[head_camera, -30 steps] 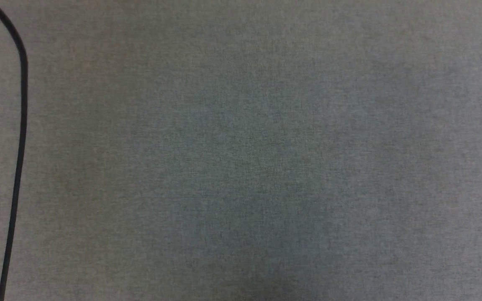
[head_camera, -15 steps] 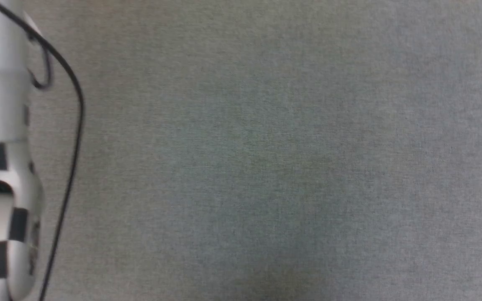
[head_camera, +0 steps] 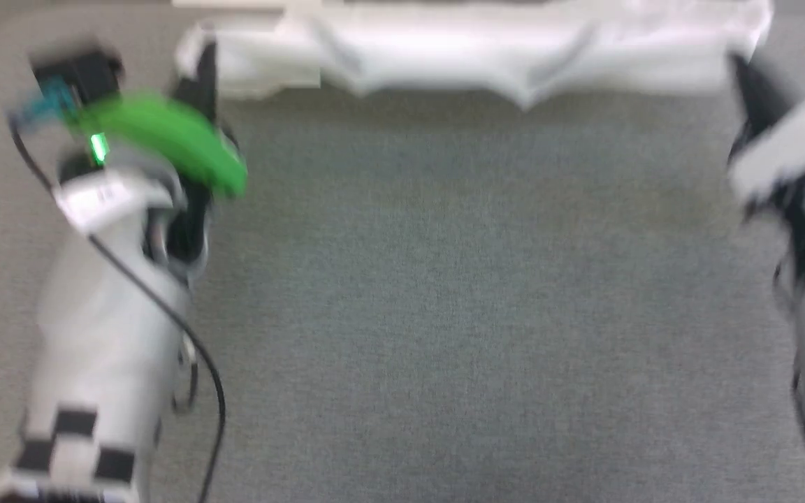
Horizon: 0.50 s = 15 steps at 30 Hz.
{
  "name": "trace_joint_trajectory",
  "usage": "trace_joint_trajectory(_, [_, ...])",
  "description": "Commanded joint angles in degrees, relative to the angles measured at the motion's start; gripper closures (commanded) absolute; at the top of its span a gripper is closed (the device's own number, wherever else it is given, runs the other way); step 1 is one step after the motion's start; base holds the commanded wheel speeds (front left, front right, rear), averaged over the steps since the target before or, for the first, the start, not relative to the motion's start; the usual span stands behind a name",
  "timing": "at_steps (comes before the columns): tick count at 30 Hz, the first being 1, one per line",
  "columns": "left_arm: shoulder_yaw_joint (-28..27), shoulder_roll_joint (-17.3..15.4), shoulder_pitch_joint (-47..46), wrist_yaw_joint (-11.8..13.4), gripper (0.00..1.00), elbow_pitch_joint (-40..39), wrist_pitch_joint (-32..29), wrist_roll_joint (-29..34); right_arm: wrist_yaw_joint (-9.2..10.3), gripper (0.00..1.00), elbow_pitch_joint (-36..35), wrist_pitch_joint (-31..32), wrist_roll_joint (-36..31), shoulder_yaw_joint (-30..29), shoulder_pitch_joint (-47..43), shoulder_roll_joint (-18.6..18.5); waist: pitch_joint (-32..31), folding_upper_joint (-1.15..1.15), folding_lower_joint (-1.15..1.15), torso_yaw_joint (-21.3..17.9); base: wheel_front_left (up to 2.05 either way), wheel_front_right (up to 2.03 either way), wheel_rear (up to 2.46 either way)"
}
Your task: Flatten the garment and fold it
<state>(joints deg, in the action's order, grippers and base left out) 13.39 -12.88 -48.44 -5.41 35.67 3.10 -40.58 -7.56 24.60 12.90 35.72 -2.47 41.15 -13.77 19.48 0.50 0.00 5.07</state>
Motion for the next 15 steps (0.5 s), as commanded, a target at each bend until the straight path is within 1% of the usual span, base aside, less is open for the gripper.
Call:
trace_joint_trajectory(1, [-0.2,-0.2,4.2,-0.3,1.00,-1.3,-0.4,-1.1,0.08,1.00,-1.5,-0.6,0.3,-0.1,-4.3,0.4,-10.4,-0.49,0.00,0.5,0.00,0.00,0.00])
trace_joint_trajectory(3, [-0.3,-0.3,10.6,0.1,1.00,-3.5,-1.9,-2.6,0.08,1.00,-3.3,-1.0,0.5,-0.9,-10.7,1.2,-12.8,-0.49,0.00,0.2,0.00,0.00,0.00])
trace_joint_trajectory(7, [0.3,-1.1,23.7,2.1,1.00,-9.1,-6.6,-4.8,0.08,1.00,-6.2,-0.4,-1.0,-1.9,-21.6,2.0,-16.1,-0.49,0.00,-0.5,0.00,0.00,0.00])
trace_joint_trajectory(10, [0.2,-2.2,33.5,4.6,1.00,-14.5,-10.5,-6.6,0.08,1.00,-7.9,0.4,-2.9,-2.8,-27.8,2.5,-17.9,-0.49,0.00,-1.1,0.00,0.00,0.00])
trace_joint_trajectory(15, [0.2,-3.9,45.6,9.1,1.00,-22.4,-15.8,-8.4,0.08,1.00,-10.0,2.4,-6.2,-4.3,-34.5,3.0,-19.6,-0.49,0.00,-1.1,0.00,0.00,0.00])
